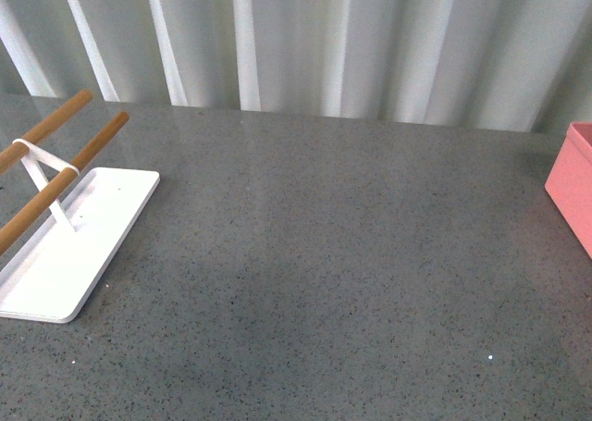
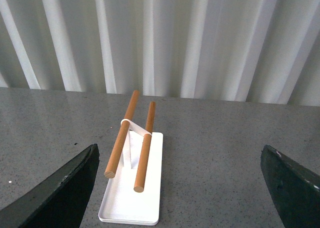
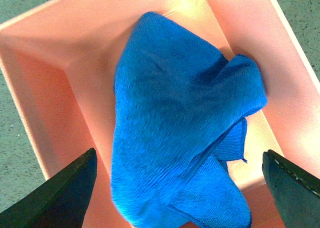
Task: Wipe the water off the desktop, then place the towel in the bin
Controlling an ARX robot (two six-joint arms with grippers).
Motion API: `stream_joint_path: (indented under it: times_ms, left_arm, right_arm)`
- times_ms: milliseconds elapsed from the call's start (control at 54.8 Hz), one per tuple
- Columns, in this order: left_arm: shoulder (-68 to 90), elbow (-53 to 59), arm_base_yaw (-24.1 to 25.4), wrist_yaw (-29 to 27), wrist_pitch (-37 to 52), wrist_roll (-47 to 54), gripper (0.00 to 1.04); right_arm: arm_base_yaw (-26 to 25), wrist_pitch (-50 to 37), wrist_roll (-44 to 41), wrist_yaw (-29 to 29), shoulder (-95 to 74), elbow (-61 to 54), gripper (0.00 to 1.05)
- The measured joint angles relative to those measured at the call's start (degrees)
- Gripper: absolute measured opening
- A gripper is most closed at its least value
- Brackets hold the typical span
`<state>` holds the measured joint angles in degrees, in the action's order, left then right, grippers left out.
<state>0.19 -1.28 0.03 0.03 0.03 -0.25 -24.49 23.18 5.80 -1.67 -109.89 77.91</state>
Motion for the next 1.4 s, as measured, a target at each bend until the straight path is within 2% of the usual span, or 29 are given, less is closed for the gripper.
stream_joint_path:
  times_ms: [201,383,529,693,803,857,930,1022,1222,1259,1405]
  left_arm:
    - [0.0,0.0,0.0,0.0,0.0,0.0,0.98]
    - [0.0,0.0,0.0,0.0,0.0,0.0,0.98]
    - [0.0,0.0,0.0,0.0,0.0,0.0,0.98]
    - [0.0,0.0,0.0,0.0,0.0,0.0,0.98]
    - [0.0,0.0,0.0,0.0,0.0,0.0,0.98]
    - [0.0,0.0,0.0,0.0,0.0,-0.02,0.98]
    - [0.0,0.0,0.0,0.0,0.0,0.0,0.98]
    - [0.0,0.0,0.0,0.0,0.0,0.0,0.98]
    - [0.0,0.0,0.0,-0.02,0.0,0.0,0.98]
    - [0.0,0.0,0.0,-0.02,0.0,0.0,0.98]
    - [0.0,0.0,0.0,-0.04,0.0,0.0,0.98]
  right_arm:
    - [0.02,-0.76,0.46,-1.36,2.38,-0.17,0.98]
    - [1.29,-10.32,-2.73,-1.27,13.18,-4.85,0.98]
    - [2.8,-18.53,-5.57,-8.07,26.73,-9.97,0.98]
    - [5.73,-19.89,-9.4,-14.95,39.3,-16.59,0.98]
    - [8.22,-19.32,-11.54,-16.81,45.16,-21.73,0.97]
    - [10.82,-27.89,-9.97,-12.44,49.05,-28.46,0.88]
    - [15.12,-40.15,-7.74,-7.04,56.39,-40.48,0.7]
    - [17.0,-43.87,-7.13,-6.05,60.78,-47.84,0.54]
    - [20.41,-47.76,-6.8,-2.14,68.22,-61.26,0.04]
    - [22.53,-48.02,-6.71,0.96,69.53,-62.69,0.03]
    - [24.37,-48.11,-6.62,1.4,74.25,-67.78,0.03]
